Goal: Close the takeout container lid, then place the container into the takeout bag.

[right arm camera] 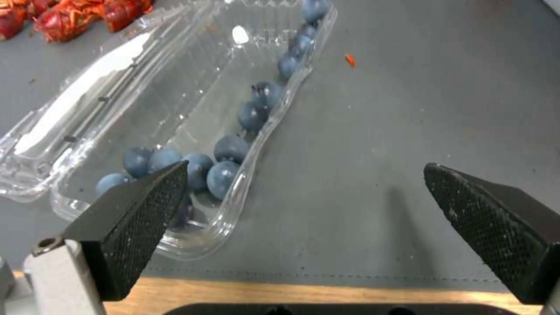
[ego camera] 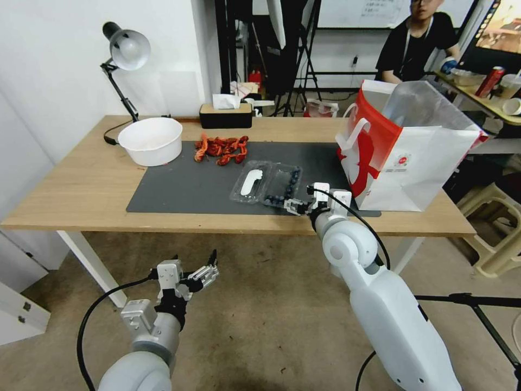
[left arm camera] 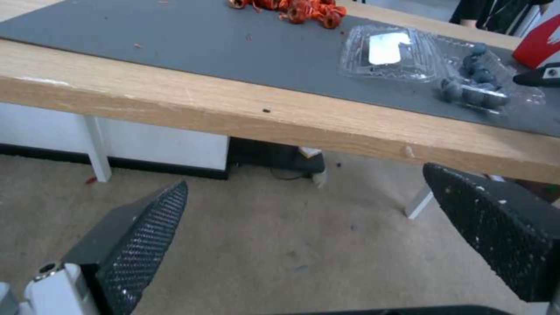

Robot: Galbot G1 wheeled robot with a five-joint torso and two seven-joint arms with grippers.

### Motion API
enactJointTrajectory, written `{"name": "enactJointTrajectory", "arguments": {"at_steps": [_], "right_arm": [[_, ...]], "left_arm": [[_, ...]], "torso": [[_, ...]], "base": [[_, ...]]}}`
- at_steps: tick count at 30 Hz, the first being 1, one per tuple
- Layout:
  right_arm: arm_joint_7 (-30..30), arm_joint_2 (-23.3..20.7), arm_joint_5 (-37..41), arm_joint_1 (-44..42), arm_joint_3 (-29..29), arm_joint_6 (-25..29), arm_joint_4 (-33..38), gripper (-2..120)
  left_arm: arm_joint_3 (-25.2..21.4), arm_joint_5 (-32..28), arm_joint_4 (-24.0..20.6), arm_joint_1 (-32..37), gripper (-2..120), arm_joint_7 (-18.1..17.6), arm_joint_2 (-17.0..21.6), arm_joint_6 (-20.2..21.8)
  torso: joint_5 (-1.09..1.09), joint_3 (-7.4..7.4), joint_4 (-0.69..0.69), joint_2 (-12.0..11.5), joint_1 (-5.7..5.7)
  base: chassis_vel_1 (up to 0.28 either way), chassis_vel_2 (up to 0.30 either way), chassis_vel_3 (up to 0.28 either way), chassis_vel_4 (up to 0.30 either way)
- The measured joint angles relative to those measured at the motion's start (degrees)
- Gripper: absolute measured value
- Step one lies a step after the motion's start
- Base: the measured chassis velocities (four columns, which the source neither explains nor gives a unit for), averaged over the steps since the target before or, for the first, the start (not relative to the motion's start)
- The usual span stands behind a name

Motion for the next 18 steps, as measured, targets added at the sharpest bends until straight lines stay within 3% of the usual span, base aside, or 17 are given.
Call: {"name": "enactJointTrajectory", "arguments": {"at_steps": [18], "right_arm": [[1.41, -0.24, 0.52, -0.06, -0.52, 0.11, -1.08, 100]], "left_arm": [[0.32, -0.01, 0.07, 0.00, 100, -0.34, -0.08, -0.65]], "torso": [[0.00, 0.00, 0.00, 0.00, 0.01]], "base": [[0.000, 0.000, 0.000, 0.000]]}}
